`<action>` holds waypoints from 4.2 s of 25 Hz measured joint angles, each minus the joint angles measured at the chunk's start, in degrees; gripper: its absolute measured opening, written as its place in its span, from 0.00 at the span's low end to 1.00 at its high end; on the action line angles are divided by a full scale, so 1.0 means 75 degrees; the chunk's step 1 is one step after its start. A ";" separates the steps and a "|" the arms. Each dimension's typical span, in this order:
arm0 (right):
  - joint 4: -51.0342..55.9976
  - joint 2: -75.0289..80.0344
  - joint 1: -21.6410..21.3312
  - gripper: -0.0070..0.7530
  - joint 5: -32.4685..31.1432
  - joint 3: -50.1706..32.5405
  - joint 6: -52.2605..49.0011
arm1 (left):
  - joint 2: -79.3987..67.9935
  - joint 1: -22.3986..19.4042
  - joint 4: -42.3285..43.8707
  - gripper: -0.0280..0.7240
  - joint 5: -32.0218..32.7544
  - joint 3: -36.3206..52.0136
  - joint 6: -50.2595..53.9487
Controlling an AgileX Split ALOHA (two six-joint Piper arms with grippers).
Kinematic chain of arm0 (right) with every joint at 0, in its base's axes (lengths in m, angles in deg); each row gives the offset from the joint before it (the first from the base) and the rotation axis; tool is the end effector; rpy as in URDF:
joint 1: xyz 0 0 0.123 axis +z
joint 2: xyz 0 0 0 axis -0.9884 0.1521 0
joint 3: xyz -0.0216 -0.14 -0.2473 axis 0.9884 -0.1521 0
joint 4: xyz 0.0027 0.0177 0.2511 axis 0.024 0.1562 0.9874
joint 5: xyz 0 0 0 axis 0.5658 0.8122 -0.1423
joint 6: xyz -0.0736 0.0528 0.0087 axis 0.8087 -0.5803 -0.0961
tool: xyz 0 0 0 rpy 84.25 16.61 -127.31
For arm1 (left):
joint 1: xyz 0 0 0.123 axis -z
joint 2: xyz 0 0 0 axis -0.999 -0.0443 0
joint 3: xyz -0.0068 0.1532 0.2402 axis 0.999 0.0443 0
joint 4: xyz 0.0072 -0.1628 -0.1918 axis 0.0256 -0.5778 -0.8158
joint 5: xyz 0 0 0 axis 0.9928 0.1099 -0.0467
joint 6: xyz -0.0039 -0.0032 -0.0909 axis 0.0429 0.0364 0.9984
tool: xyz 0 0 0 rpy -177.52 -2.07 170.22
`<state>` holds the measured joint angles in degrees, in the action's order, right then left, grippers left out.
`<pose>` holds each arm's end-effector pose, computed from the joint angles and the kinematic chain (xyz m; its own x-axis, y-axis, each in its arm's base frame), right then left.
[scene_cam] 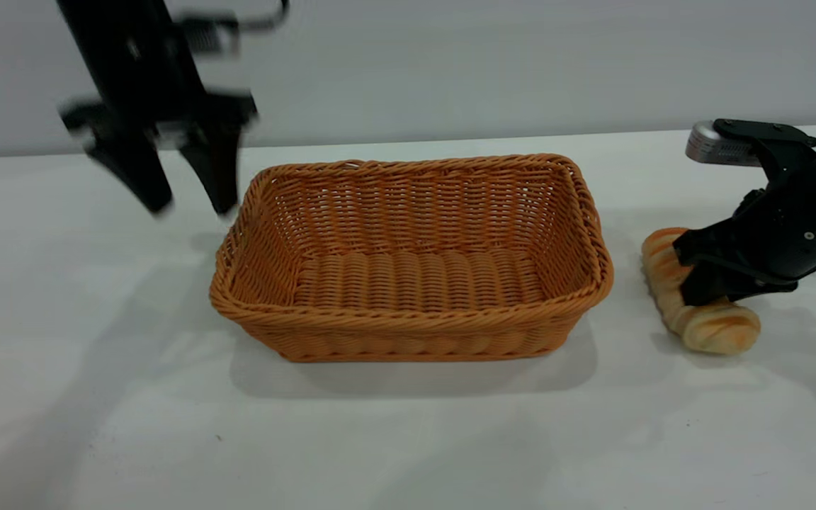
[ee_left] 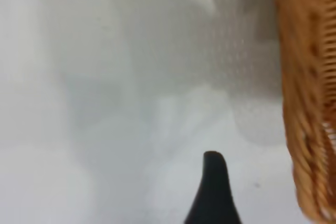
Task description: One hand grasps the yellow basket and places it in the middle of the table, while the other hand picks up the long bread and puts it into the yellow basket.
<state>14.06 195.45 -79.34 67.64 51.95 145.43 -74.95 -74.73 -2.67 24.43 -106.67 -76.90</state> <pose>0.3737 0.0323 0.0305 -0.9017 -0.0710 -0.4264 -0.1611 0.9705 0.1792 0.4331 -0.1079 0.1667 -0.9659 0.2022 -0.1615 0.2211 0.9692 -0.1088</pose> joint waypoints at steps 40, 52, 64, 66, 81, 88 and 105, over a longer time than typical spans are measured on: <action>-0.7411 -0.5693 0.1625 0.78 -0.6996 0.1998 -0.6896 | 0.8681 0.0005 0.0973 0.81 0.1206 0.3554 -0.0061; -0.9175 -1.0498 0.1625 0.73 -0.7348 -0.2015 -0.8378 | 1.2117 0.0005 0.1081 0.81 0.0999 0.8439 0.0304; -0.9571 -1.3382 0.1625 0.73 -0.6831 -0.4334 -0.9343 | 1.3848 0.0005 0.0973 0.81 0.0888 0.9025 0.0463; -0.9602 -1.3687 0.1625 0.73 -0.6825 -0.4352 -0.9396 | 1.3927 0.0005 0.1023 0.81 0.0896 0.9068 0.0479; -0.9574 -1.4798 0.1162 0.73 -0.6839 -0.4382 -0.9421 | 1.4326 -0.0039 0.1095 0.81 0.0858 0.9166 0.0490; -0.9522 -1.6976 -0.0281 0.73 -0.6923 -0.4382 -0.9436 | 1.5441 -0.1557 0.1114 0.81 0.0872 0.9166 0.0490; -0.9456 -1.7150 -0.0504 0.73 -0.6966 -0.4382 -0.9440 | 1.6779 -0.1829 0.1121 0.80 0.0933 0.9166 0.0490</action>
<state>-56.86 66.83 -83.12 15.40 19.09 74.62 50.89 -88.45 5.74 31.43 -37.92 -73.23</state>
